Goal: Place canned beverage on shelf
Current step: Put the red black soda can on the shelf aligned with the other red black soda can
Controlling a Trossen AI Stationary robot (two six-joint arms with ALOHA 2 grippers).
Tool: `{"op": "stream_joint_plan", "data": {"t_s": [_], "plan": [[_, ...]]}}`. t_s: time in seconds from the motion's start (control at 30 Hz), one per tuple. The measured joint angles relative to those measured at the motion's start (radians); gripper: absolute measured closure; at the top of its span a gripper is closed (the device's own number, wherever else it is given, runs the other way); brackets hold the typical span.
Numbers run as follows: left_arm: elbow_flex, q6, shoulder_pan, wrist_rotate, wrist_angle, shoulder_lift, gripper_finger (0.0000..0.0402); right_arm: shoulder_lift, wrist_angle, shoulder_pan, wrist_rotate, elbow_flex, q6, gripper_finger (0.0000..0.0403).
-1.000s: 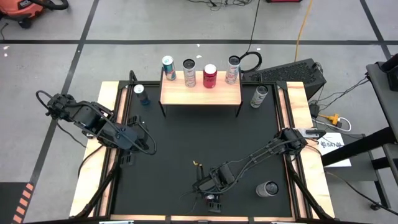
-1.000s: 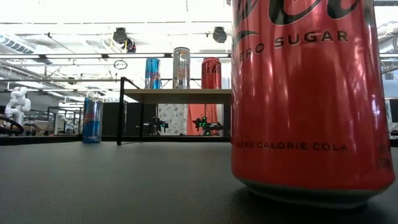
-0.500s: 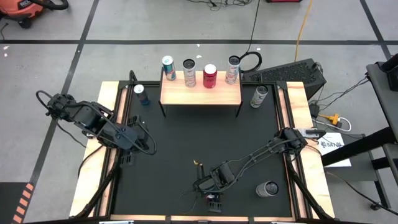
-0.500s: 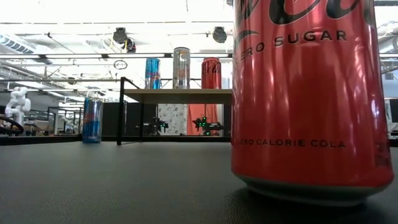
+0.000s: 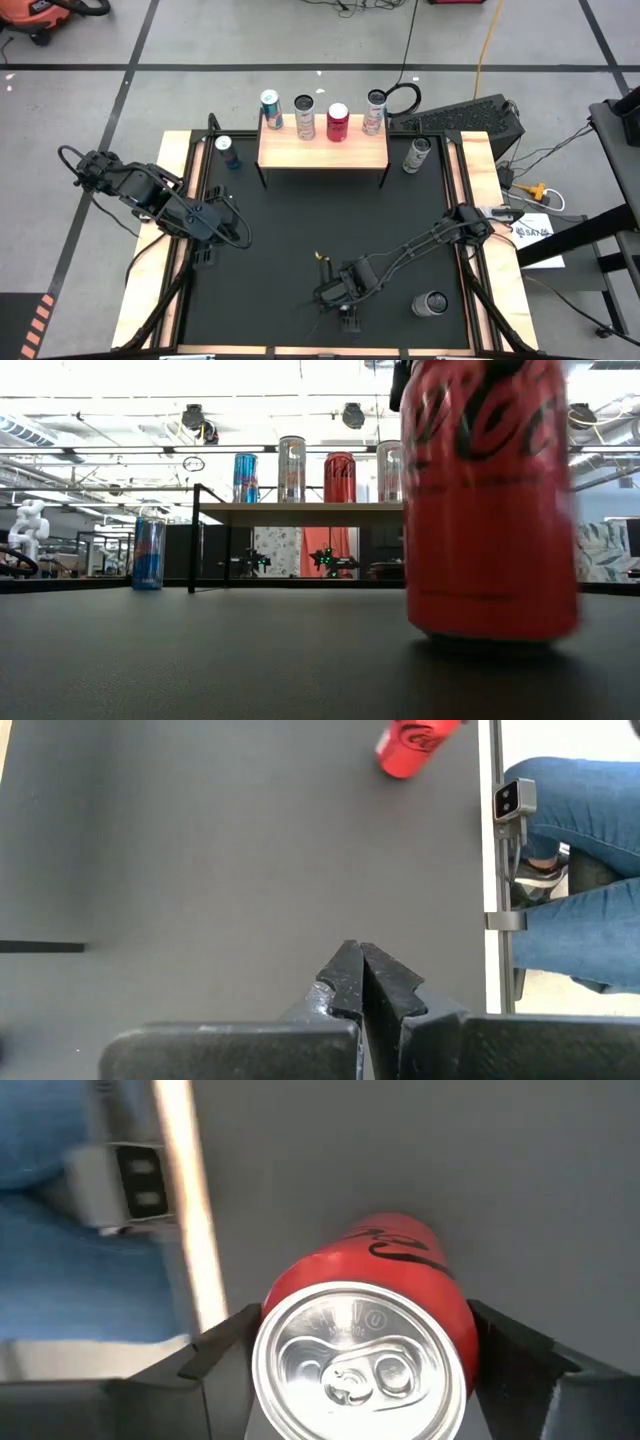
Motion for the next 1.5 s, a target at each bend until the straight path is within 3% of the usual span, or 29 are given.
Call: {"op": "stream_joint_plan", "data": {"t_s": [0.53, 1.03, 1.5], "plan": [[0.000, 0.028, 0.002, 0.034, -0.042, 0.000, 0.0402, -0.035, -0.075, -0.108, 0.032, 0.004, -0.120, 0.0139], [0.000, 0.053, 0.010, 0.050, -0.071, 0.000, 0.0402, -0.171, -0.175, -0.275, 0.026, 0.110, -0.221, 0.0139], [0.000, 0.053, 0.010, 0.048, -0.072, 0.000, 0.0402, -0.180, -0.296, -0.475, 0.019, 0.247, -0.384, 0.0139]]}}
